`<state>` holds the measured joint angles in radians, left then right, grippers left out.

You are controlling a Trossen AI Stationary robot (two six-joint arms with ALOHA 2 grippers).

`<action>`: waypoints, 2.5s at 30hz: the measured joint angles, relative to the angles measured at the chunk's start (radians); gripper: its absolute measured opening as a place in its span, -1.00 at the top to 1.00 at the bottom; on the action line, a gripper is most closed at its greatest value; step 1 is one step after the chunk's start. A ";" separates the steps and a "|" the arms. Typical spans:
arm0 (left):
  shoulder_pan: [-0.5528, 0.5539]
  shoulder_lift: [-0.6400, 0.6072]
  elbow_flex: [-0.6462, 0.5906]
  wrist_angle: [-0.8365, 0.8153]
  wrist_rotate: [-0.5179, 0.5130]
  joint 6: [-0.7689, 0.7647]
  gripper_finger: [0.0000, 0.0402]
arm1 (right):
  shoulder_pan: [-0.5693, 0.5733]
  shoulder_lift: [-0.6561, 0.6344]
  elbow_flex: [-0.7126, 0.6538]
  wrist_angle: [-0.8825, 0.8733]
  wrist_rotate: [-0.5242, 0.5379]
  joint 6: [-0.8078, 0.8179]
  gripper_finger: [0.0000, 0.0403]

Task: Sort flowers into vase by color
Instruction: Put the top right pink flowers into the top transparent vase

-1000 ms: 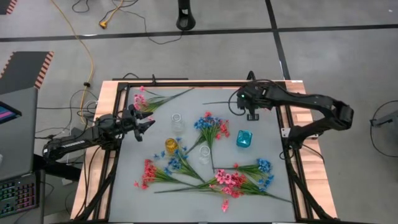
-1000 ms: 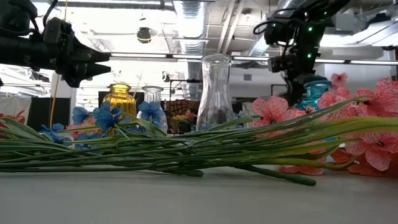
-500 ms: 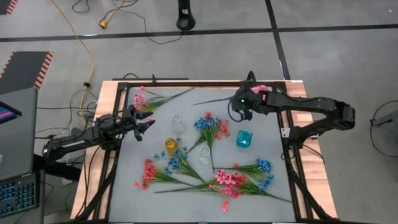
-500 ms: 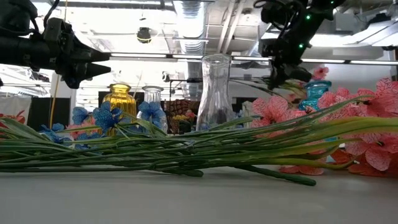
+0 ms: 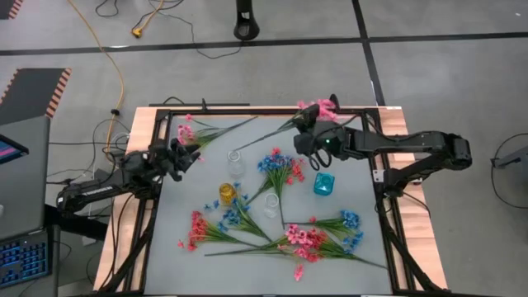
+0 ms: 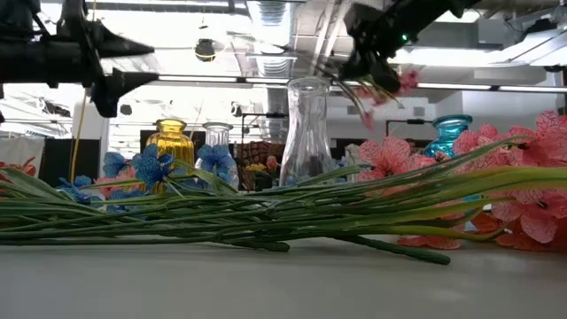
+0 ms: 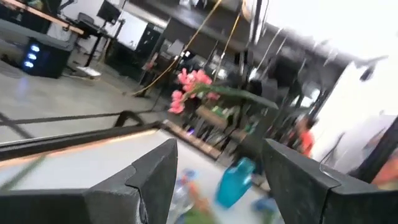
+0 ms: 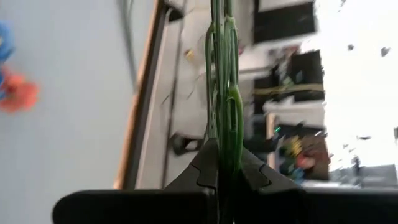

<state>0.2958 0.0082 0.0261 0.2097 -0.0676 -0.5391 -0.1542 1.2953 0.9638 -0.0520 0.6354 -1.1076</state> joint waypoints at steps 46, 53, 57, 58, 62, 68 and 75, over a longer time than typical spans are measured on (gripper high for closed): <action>-0.049 0.909 0.364 0.273 0.337 -0.381 -0.10 | 0.210 0.511 0.141 0.788 -0.092 -0.628 0.79; -0.049 1.041 0.476 0.276 0.434 -0.344 -0.10 | 0.217 0.510 0.144 0.787 -0.096 -0.628 0.79; -0.050 1.099 0.520 0.274 0.474 -0.345 -0.06 | 0.220 0.510 0.144 0.787 -0.096 -0.628 0.79; -0.050 1.113 0.529 0.274 0.479 -0.345 -0.03 | 0.220 0.510 0.144 0.787 -0.096 -0.628 0.79; -0.049 1.148 0.544 0.273 0.483 -0.345 0.13 | 0.220 0.510 0.144 0.787 -0.096 -0.628 0.79; -0.047 1.156 0.546 0.275 0.477 -0.337 0.53 | 0.220 0.510 0.144 0.787 -0.096 -0.628 0.79; -0.047 1.155 0.546 0.272 0.470 -0.320 0.96 | 0.220 0.510 0.144 0.790 -0.096 -0.625 0.71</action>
<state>0.2489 1.1637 0.5720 0.4816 0.4026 -0.8592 0.0654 1.8053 1.1076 0.7376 0.5396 -1.7330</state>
